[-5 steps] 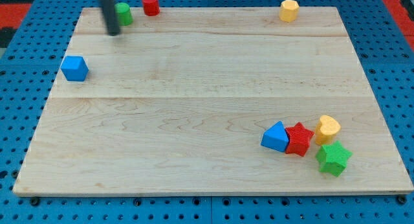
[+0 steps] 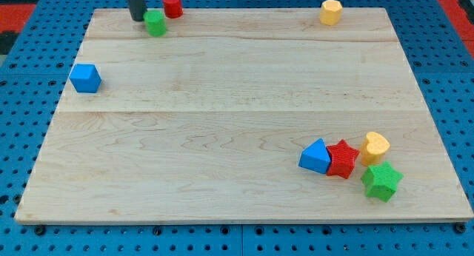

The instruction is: Move the green circle into the triangle

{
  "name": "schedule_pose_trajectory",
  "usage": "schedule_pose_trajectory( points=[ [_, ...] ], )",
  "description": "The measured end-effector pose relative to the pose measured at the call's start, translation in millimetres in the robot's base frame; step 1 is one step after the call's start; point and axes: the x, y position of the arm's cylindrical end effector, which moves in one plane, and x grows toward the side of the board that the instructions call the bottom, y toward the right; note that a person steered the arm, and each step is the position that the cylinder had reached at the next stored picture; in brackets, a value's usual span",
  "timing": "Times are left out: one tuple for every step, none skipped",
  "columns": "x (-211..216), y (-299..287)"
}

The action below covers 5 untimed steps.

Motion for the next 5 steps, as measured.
schedule_pose_trajectory(
  points=[
    [11,68],
    [1,101],
    [79,136],
    [107,139],
    [118,89]
  ],
)
